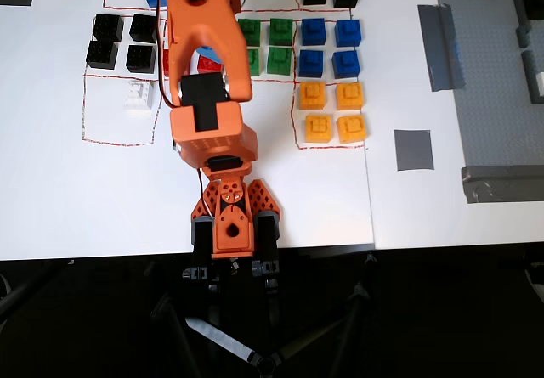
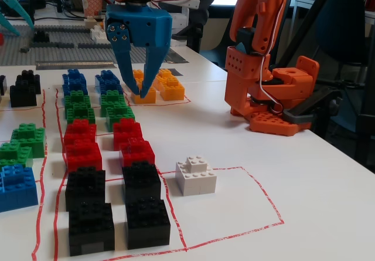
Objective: Grab the block and put it in the grey marker
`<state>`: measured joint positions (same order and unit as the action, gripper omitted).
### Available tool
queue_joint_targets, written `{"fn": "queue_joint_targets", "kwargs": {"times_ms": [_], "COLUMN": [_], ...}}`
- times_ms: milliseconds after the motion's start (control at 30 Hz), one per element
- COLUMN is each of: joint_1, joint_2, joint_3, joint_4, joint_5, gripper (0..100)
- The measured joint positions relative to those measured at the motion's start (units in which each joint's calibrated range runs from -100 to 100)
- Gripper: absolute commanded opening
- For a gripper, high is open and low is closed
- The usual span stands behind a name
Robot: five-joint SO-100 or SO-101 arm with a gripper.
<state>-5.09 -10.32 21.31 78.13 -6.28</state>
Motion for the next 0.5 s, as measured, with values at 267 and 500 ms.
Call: {"fn": "queue_joint_targets", "kwargs": {"times_ms": [267,500], "joint_1": [-1.86,-1.77], "joint_2": [5.57,5.75], "joint_3": [-11.87,-11.96], "joint_4": [11.85,11.45], "joint_5": [2.30,2.30], "gripper": [0,0]}}
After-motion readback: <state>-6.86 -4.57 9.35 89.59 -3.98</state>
